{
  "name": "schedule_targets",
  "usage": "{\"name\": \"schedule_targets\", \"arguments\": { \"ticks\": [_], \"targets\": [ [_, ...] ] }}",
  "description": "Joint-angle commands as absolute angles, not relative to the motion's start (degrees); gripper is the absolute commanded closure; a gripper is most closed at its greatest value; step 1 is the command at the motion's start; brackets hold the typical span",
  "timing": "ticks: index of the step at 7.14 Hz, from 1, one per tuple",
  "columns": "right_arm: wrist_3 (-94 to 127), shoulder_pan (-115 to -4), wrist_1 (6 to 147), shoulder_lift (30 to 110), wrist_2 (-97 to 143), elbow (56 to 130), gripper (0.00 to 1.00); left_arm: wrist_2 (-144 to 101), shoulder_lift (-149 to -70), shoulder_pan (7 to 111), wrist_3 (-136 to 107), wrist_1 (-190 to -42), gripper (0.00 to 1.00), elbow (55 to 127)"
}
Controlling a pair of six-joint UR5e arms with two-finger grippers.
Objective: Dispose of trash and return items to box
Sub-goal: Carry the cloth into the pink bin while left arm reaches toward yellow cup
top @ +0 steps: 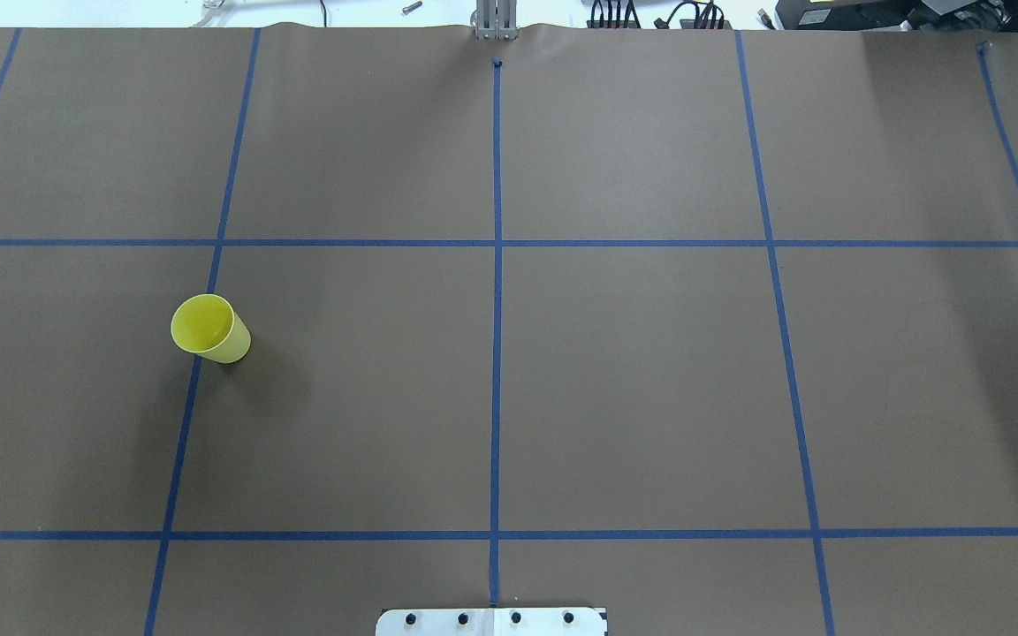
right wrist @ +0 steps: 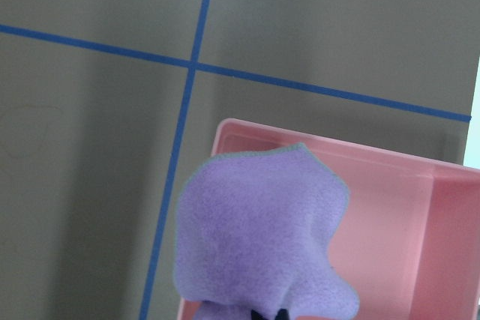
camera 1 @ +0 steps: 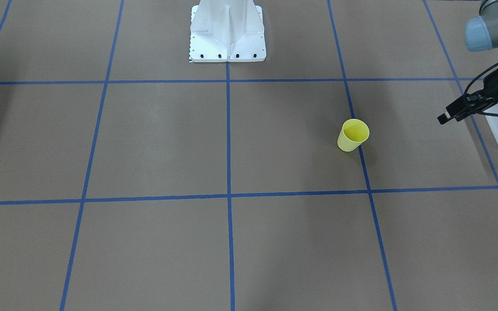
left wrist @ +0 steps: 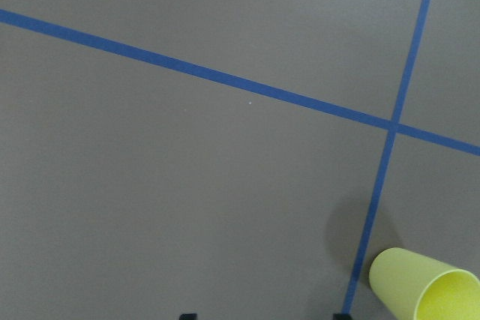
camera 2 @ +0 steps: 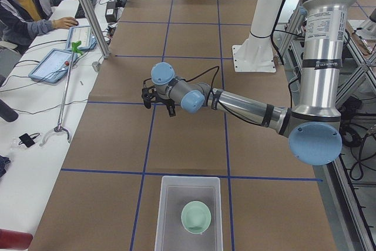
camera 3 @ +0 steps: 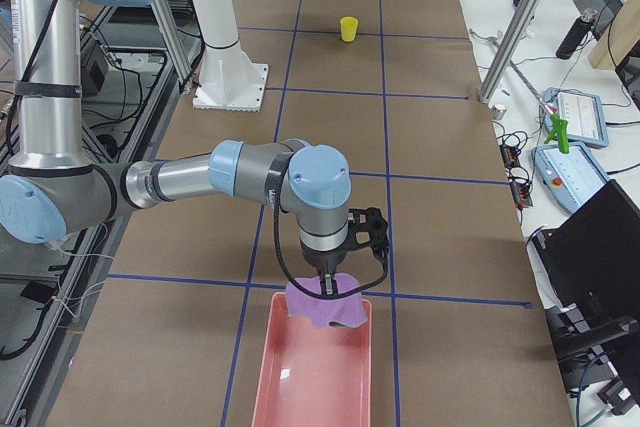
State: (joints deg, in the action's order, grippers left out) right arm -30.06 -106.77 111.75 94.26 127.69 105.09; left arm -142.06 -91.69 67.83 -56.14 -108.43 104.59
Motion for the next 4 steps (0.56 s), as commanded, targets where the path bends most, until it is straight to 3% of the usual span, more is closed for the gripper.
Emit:
{"name": "schedule_targets", "arguments": {
  "ticks": [1,4],
  "targets": [
    [-36.71,-107.4,108.49,94.31,124.29,97.16,1.0,-138.52,-96.56,61.81,-66.31,-108.02,0.32,106.08],
    [-36.83,-107.4,94.76,95.54,124.28,86.15,1.0,-126.77,-100.2,49.25,-71.81,-108.02,0.33,105.38]
  ]
}}
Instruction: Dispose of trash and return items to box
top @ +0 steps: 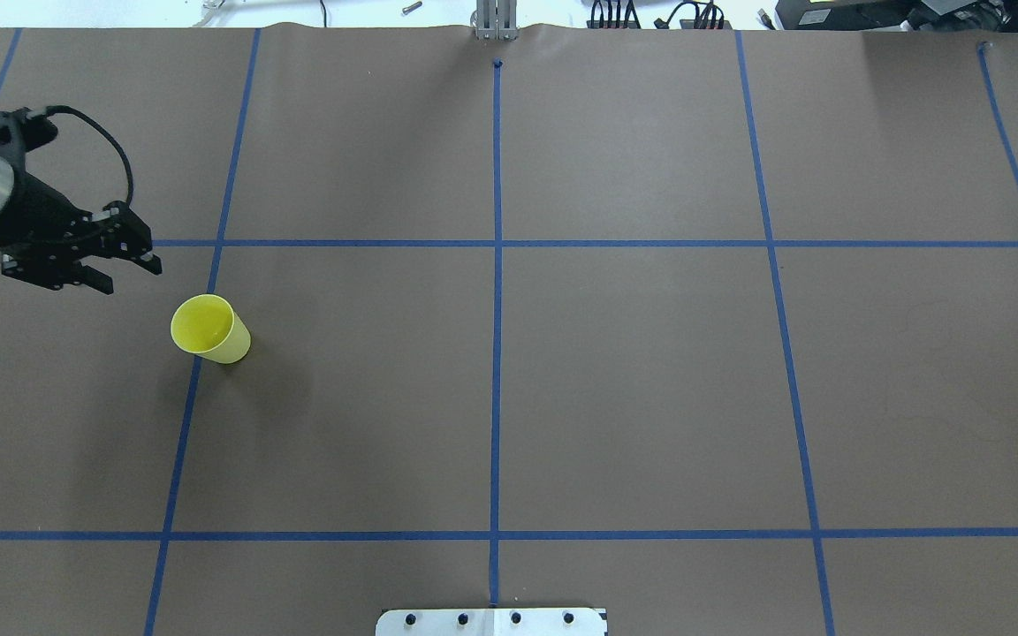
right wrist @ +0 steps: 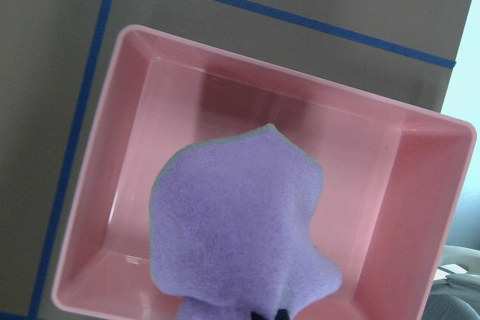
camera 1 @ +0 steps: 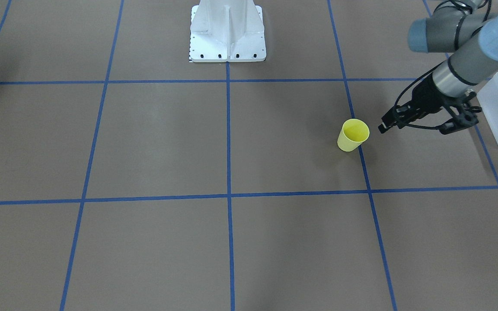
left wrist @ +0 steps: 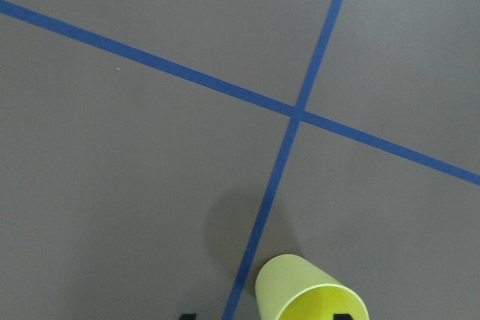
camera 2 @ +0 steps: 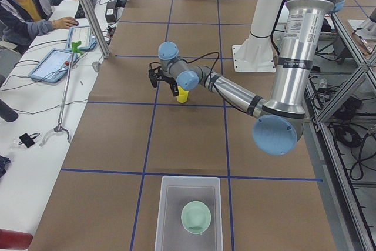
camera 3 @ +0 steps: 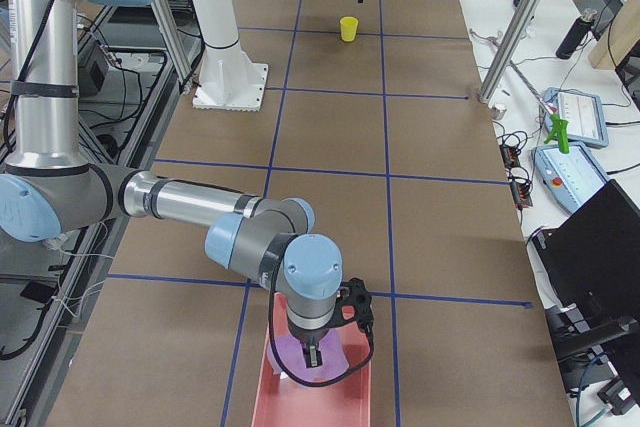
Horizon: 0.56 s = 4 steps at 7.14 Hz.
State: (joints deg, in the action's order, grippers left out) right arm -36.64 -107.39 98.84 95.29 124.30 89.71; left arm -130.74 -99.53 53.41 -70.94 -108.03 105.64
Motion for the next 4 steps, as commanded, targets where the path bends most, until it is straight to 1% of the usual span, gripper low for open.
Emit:
{"name": "schedule_targets", "arguments": {
  "ticks": [1,2,3,4],
  "targets": [
    [-36.83,-107.4,94.83,95.62,124.19,86.13,1.0,-125.96,-100.02,48.09,-71.72,-108.02,0.33,105.29],
    [-36.3,-107.4,94.83,96.15,124.45,86.22,0.08,-125.86,-99.67,47.38,-71.72,-108.1,0.33,105.29],
    [-35.95,-107.4,94.83,96.24,124.98,86.92,0.0,-123.95,-99.58,45.72,-71.72,-108.11,0.33,105.12],
    [-35.77,-107.4,95.01,95.54,125.94,89.01,0.0,-123.49,-99.67,45.27,-71.72,-108.11,0.33,104.25]
  ]
}}
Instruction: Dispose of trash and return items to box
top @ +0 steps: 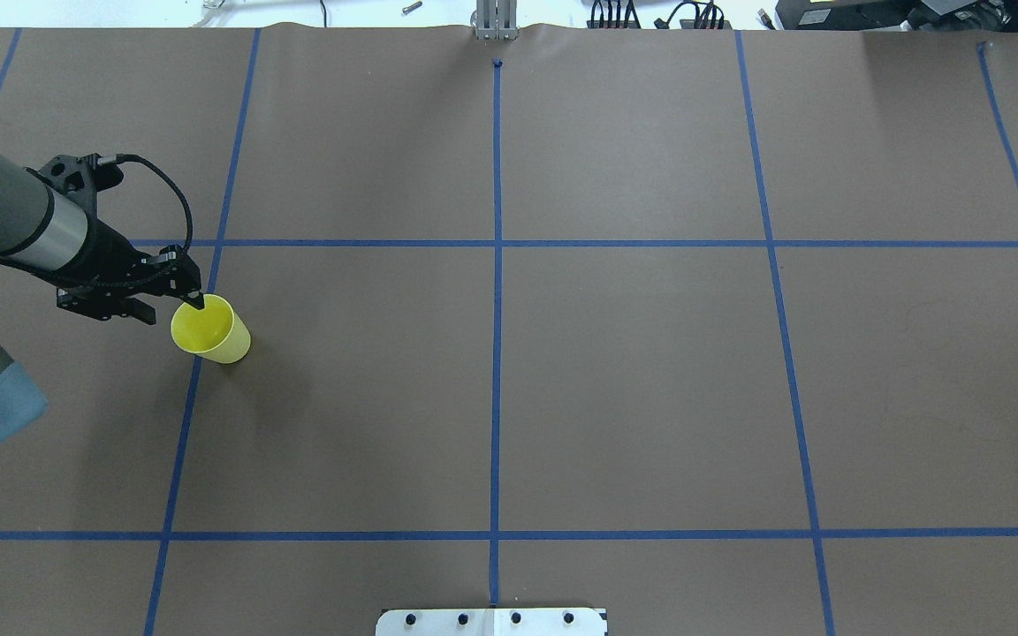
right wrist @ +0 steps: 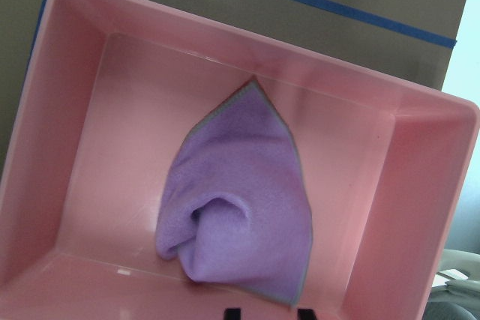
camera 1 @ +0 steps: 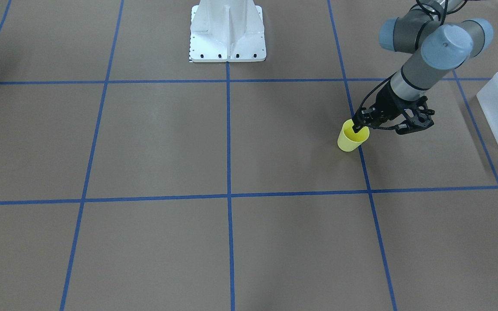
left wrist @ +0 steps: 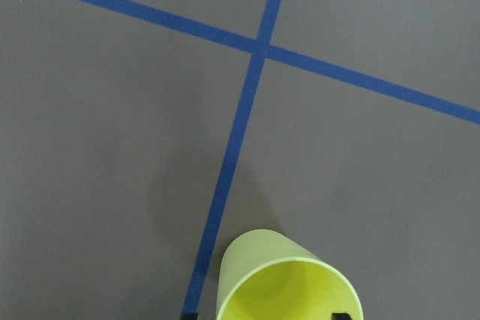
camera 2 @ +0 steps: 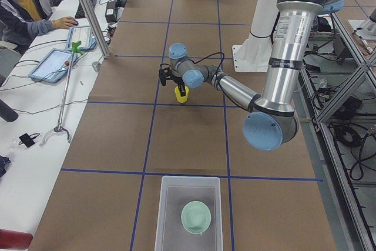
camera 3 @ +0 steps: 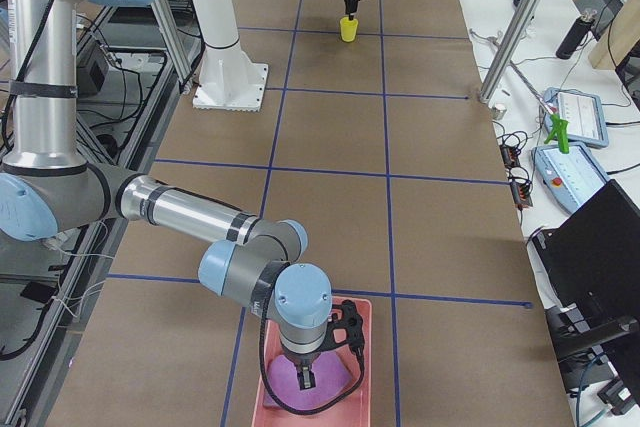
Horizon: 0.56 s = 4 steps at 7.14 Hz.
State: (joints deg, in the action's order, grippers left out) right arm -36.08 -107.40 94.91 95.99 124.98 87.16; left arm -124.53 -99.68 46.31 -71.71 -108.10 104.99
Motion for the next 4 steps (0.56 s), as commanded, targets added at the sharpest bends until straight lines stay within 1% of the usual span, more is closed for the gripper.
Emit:
{"name": "schedule_targets", "arguments": {
  "ticks": [1,2,3,4],
  "targets": [
    [-33.68,-107.4,95.62,95.45,127.51,92.25,0.0,-123.49,-99.49,45.09,-71.72,-108.11,0.33,104.24],
    [-29.14,-107.32,96.67,95.54,127.88,95.24,0.0,-123.49,-98.1,45.09,-71.72,-108.37,0.33,104.41],
    [-28.31,-106.71,97.72,95.45,128.66,97.1,0.0,-123.4,-98.26,45.0,-71.81,-108.37,0.39,104.24],
    [-27.34,-105.39,100.52,95.28,131.89,99.99,0.0,-123.4,-98.35,44.91,-72.15,-108.28,0.61,104.24]
  ]
}}
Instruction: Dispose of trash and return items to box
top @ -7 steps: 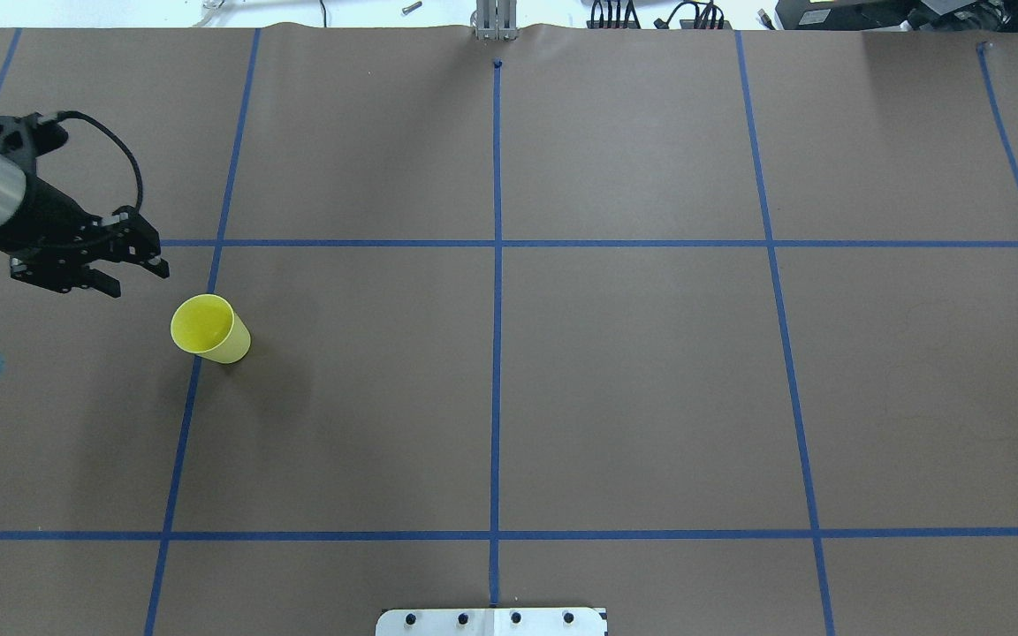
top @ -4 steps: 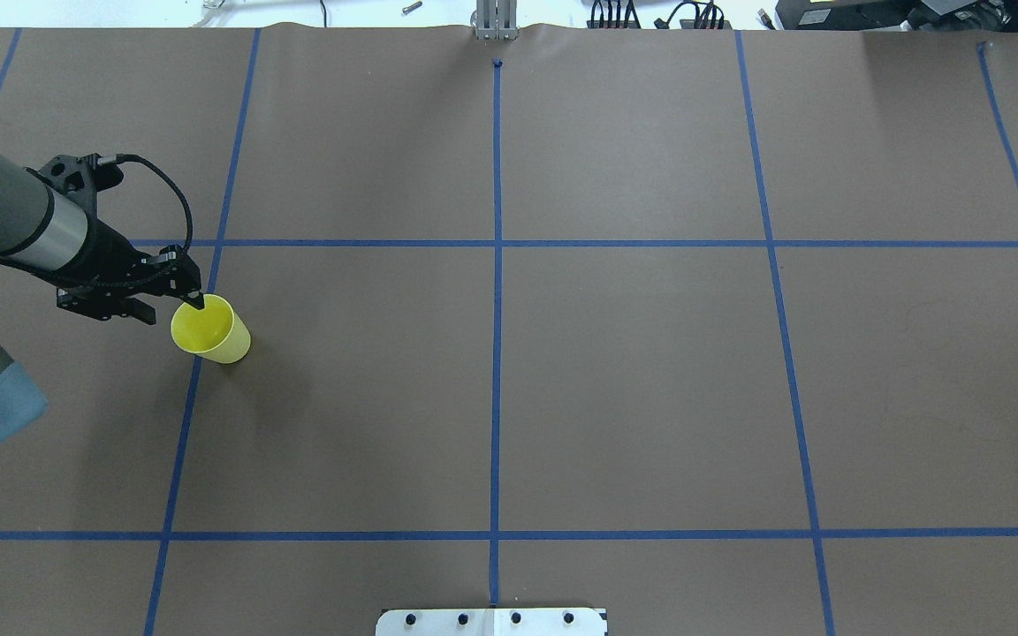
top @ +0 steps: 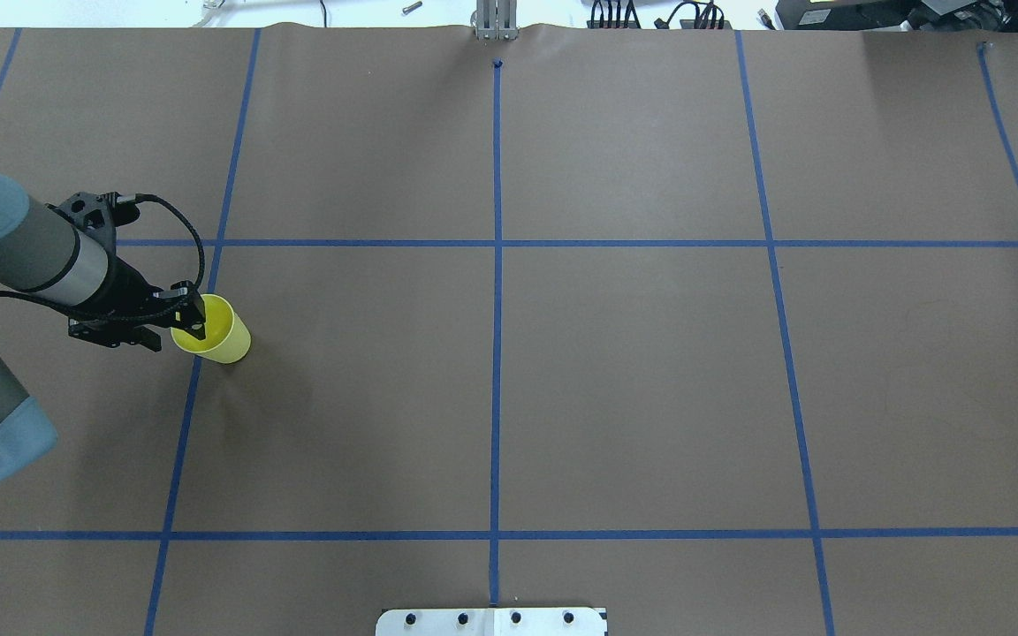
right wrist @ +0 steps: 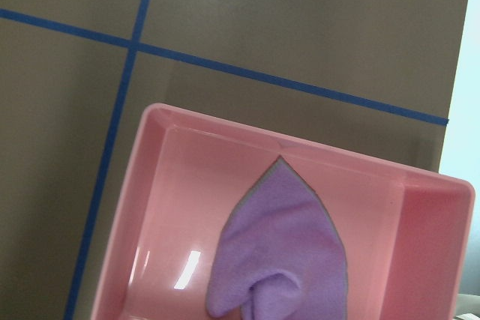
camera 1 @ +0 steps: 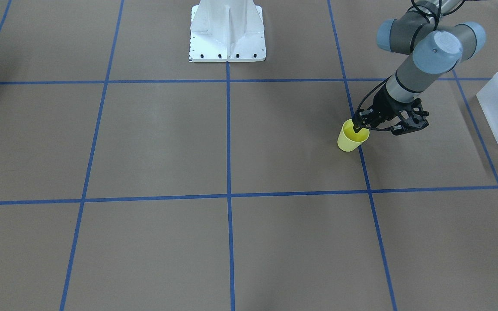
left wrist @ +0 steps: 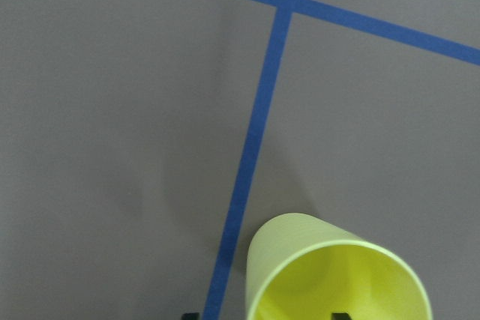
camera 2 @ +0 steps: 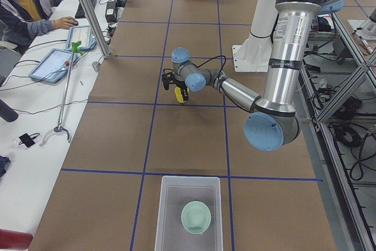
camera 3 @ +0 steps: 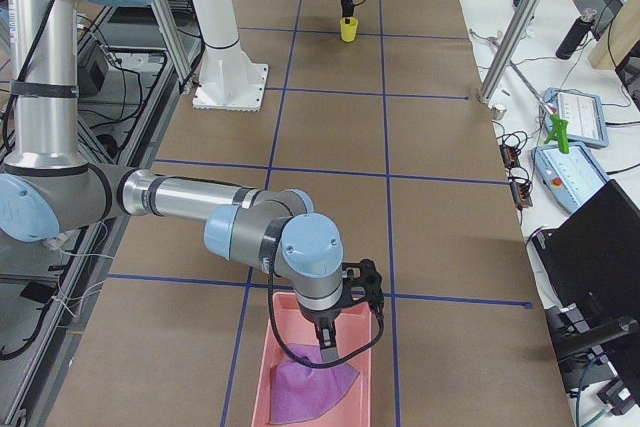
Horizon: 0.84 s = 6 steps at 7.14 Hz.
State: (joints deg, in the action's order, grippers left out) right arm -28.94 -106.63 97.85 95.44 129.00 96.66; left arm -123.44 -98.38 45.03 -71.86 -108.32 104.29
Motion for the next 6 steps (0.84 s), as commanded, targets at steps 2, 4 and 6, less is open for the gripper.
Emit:
{"name": "schedule_targets", "arguments": {
  "ticks": [2,4,6],
  "targets": [
    [-8.1,-96.38,100.81,95.19,135.24,109.39,0.0,-123.75,-98.7,44.82,-72.25,-108.28,1.0,104.06],
    [5.31,-88.8,100.55,89.33,136.23,110.83,0.0,-124.97,-98.09,45.09,-71.64,-108.28,1.0,104.76],
    [15.67,-80.81,100.37,83.52,135.36,110.39,0.0,-133.57,-96.69,53.46,-67.36,-108.19,1.0,106.95]
  ]
}}
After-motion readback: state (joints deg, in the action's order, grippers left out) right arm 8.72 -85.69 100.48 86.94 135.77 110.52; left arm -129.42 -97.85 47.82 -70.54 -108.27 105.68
